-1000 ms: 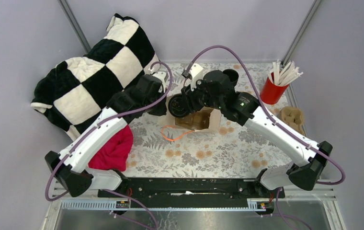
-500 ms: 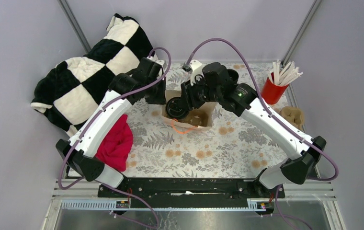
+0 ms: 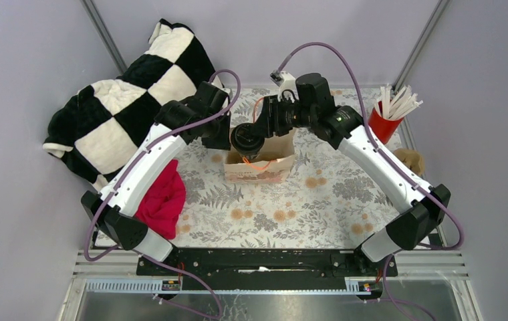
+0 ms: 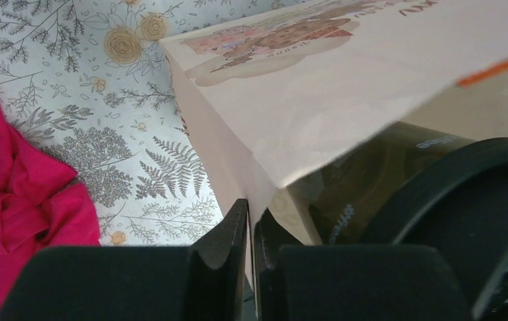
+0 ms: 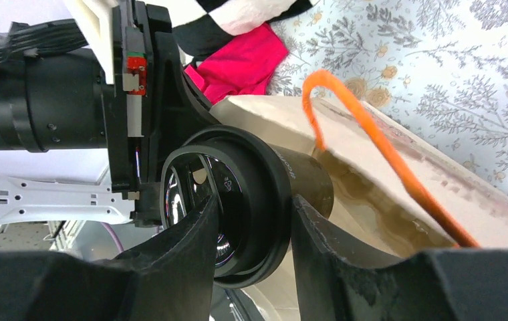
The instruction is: Pack the takeout coffee
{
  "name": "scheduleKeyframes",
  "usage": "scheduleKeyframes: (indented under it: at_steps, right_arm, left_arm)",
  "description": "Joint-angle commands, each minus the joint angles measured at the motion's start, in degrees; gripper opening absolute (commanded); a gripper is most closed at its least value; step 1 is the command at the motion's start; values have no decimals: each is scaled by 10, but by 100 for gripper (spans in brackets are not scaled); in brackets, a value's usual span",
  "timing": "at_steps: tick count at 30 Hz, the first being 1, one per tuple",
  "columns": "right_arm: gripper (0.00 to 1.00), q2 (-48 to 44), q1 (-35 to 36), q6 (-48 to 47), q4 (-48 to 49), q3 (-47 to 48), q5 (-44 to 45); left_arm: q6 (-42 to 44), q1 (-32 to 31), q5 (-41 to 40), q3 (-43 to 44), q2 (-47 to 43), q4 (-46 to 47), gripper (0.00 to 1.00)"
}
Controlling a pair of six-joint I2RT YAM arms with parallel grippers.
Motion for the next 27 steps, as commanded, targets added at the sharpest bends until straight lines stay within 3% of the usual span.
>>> scheduleKeyframes:
  at_steps: [1, 6, 9, 19, 24, 27]
  right_arm:
    - [21, 16, -11, 35, 20, 25, -32]
    - [21, 33, -25, 37, 9, 46, -37]
    - [22, 38, -33, 37, 5, 60, -40]
    - [22, 49, -60, 43, 6, 108, -40]
    - [22, 57, -71, 58, 5, 144, -62]
    - [22, 53, -85, 99, 37, 147, -87]
  left_arm:
    - [-8, 4, -18, 33, 0, -3, 18]
    - [-14, 11, -45, 65, -17, -6, 54]
    - [-12, 22, -48, 87, -25, -8, 70]
    - [7, 52, -44, 108, -57, 7, 91]
    - [1, 89, 45, 151, -69, 54, 99]
    - [-3, 93, 90, 91, -116, 142, 99]
